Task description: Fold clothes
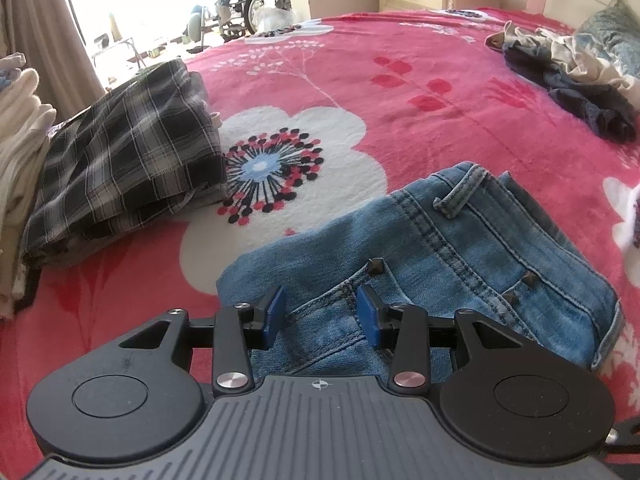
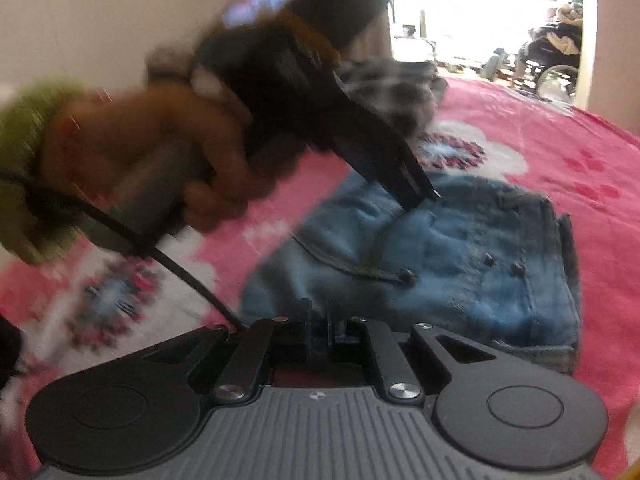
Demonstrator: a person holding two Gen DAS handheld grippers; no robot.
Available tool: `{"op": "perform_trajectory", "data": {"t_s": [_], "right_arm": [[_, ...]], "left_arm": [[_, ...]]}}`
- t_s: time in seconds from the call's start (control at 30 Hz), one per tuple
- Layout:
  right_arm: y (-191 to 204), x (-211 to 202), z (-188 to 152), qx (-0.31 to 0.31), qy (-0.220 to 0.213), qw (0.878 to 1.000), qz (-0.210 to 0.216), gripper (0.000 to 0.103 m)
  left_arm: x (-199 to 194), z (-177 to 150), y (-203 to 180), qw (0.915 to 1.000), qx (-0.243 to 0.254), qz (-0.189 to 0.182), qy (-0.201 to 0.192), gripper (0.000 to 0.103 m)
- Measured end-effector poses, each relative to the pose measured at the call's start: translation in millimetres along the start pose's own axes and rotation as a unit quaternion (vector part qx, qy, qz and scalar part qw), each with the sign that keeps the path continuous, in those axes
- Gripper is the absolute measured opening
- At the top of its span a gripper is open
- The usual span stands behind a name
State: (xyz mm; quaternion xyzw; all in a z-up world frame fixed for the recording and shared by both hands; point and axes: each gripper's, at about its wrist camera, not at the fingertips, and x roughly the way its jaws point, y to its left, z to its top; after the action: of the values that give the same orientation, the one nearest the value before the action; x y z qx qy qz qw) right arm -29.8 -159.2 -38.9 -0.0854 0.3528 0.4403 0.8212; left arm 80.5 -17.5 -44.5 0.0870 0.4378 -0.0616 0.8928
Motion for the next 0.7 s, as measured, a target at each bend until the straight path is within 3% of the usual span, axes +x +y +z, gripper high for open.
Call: {"op": "perform_trajectory", "data": {"t_s": [0.17,0.37,0.6,0.7], "right_arm": [[10,3,5,-0.019,-0.012,0.999,0.032,0.008],[16,33,-16,-0.027,0.039,0.999,0.018,0.006],[7,14,-14,0.024,0.014,1.000,0.015,0.006],[4,1,-16,0.044,-0.011,0.999,0.007,0.016]], "left_arm": [[0,-1,-2,1.0000,0.003,0.004,-0.002,0.041],[-1,-2,-3,0.9999,0.009,0.008,-0.006,0.042],[-13,-5,12,0.9991,-0.030,-0.022,-0.019,0.046],[-26,-12,21,0.9982,-0.035,-0.029,-0.041,0.048]]}}
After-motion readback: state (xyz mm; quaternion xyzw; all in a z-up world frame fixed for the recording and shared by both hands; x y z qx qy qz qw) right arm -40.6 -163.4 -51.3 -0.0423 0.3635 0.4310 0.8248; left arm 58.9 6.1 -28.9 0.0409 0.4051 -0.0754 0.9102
